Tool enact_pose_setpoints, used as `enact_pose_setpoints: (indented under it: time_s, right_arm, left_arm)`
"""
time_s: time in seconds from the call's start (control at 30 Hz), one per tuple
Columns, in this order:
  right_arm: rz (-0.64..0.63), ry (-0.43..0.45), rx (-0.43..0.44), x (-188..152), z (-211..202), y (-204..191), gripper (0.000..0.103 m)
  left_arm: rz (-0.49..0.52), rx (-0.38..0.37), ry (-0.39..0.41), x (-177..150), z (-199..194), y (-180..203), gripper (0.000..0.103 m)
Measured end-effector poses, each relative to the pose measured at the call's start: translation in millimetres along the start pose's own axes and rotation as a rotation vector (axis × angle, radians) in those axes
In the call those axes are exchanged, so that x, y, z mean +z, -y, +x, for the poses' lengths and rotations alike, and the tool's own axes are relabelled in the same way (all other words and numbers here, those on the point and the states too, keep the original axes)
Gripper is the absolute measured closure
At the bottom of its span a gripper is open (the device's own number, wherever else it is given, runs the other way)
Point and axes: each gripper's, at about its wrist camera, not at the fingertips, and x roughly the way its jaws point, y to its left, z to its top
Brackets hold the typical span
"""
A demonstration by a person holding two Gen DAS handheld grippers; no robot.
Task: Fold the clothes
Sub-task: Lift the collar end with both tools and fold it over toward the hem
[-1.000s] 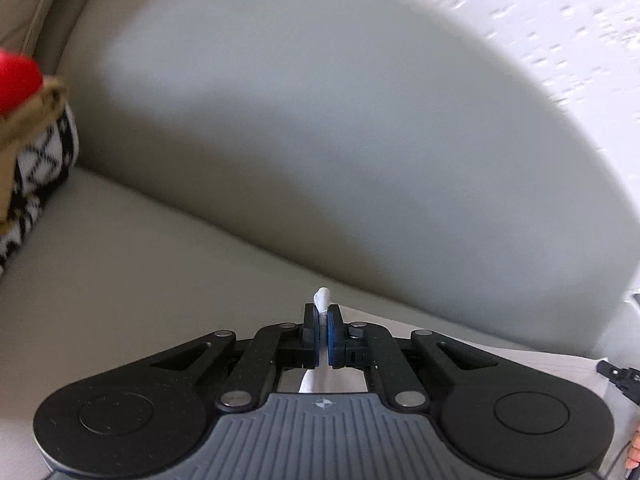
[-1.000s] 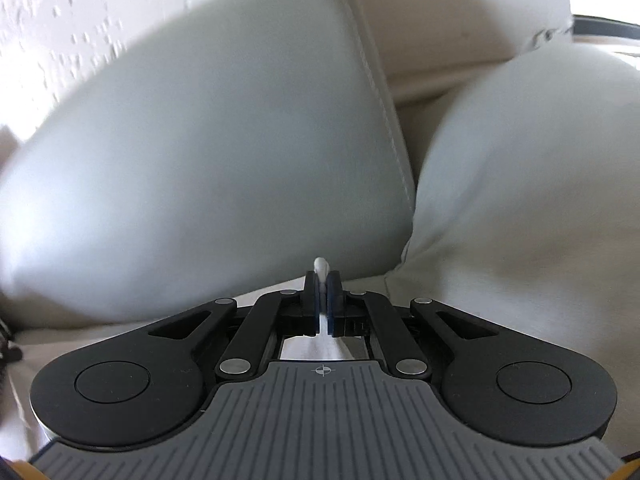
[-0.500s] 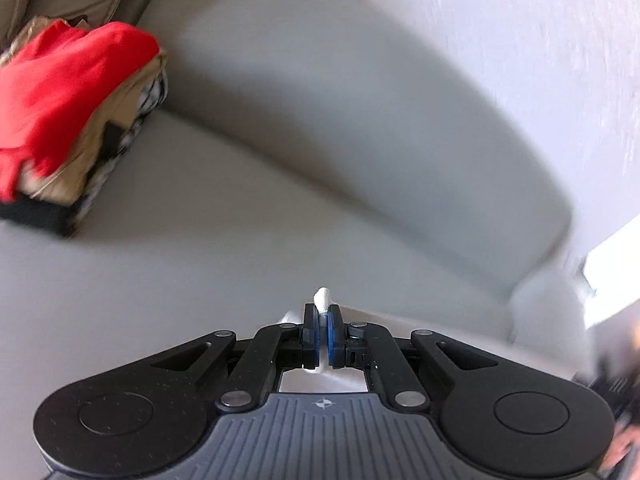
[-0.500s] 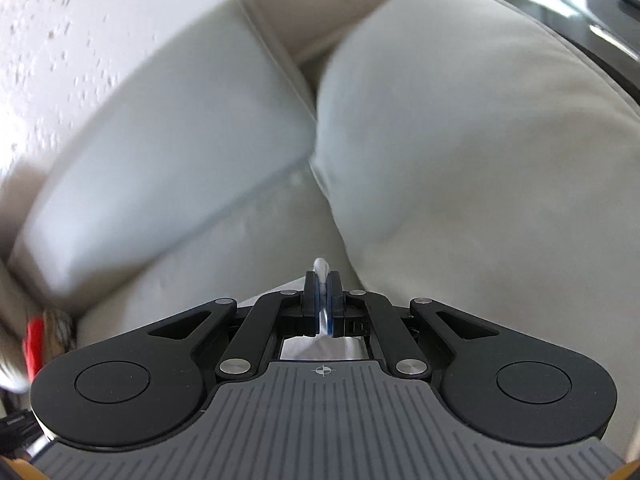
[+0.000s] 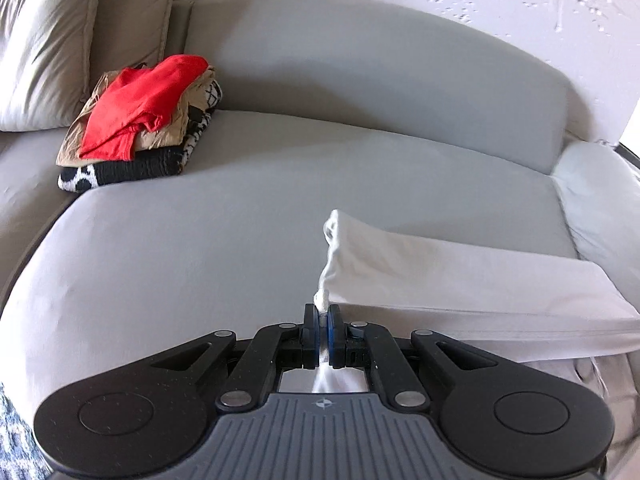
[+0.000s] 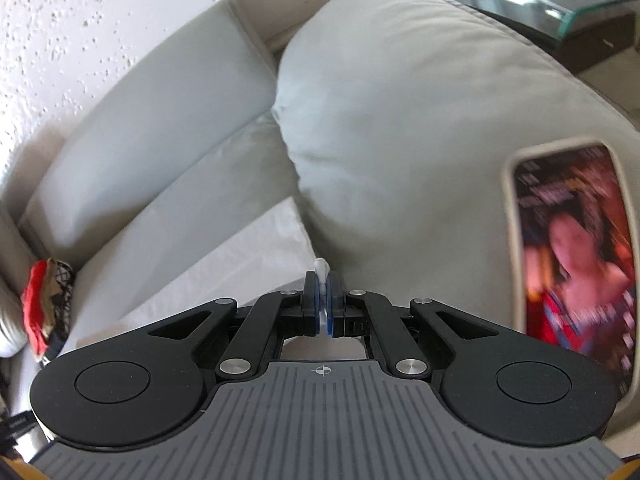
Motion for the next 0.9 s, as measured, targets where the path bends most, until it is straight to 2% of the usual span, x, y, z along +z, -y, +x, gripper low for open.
enact_pose_setpoints:
  time_s: [0.1,0.2,0.37,0.43,0.47,0.6,0.63,0.67,0.7,0.73,0.8,0.83,0.9]
  right_arm:
    - [0.012,0.009,-0.006,-6,-4,8,0.101]
    - [0.005,0.001,-0.002,-11,-13,10,0.101]
    - [-0.084,-0.038,-0.081,-25,0,2,0.101]
    - [-0.085,-0.025,-0.089,-30,-2,1,0.101]
    - [-0.085,-0.008,-0.087,-32,-8,1,0.101]
    - [-0.061,0.04,-0.038,-37,-31,5,0.101]
    - [-0.075,0.021,-0.036,-40,-33,6,0.1]
    - [-0.09,0.002,-0.033,-42,-35,7,0.1]
    - [-0.104,-0.017,-0.032,-45,-37,7,0.099]
    - [-0.116,-0.038,-0.049,-47,-37,9,0.093]
    - [-0.116,-0.059,-0.099,-50,-40,13,0.077]
    - [-0.099,-0.049,-0.118,-50,-44,15,0.068]
    - [-0.061,0.0,-0.118,-49,-60,19,0.068]
  left_arm:
    - [-0.02,-0.031,-0.007,-6,-7,-7,0.1]
    - [-0.01,-0.029,-0.03,-9,-1,-16,0.1]
    - [0.103,0.06,-0.147,-30,36,-1,0.096]
    - [0.117,0.07,-0.107,-37,35,2,0.097]
    - [0.101,0.051,-0.066,-38,28,1,0.099]
    - [0.029,-0.085,0.126,-50,-14,-16,0.099]
    - [0.024,-0.13,0.176,-55,-25,-20,0.099]
    - [0.03,-0.152,0.193,-60,-32,-24,0.099]
    - [0.052,-0.144,0.164,-64,-32,-25,0.097]
    - [0.072,-0.116,0.132,-68,-32,-26,0.089]
    - [0.086,-0.015,0.07,-74,-28,-30,0.086]
    - [0.058,0.024,0.059,-76,-28,-35,0.082]
    - [-0.032,0.06,0.059,-77,-33,-47,0.079]
